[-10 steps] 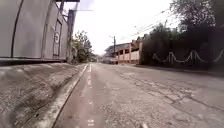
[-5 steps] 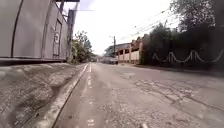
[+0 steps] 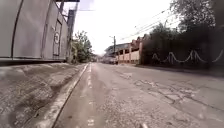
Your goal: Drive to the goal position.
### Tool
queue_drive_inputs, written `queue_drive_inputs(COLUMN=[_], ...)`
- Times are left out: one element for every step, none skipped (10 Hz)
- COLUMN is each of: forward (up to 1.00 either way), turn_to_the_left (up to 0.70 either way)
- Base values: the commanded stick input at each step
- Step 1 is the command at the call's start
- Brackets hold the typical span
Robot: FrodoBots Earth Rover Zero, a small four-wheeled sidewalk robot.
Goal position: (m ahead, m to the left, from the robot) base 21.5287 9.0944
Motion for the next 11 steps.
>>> queue_drive_inputs(forward=[0.06, 0.06, 0.06, 0.06, 0.06, 0.06, 0.06, 0.06, 0.06, 0.06, 0.06], turn_to_the_left=[0.00, 0.00, 0.00, 0.00, 0.00, 0.00, 0.00, 0.00, 0.00, 0.00, 0.00])
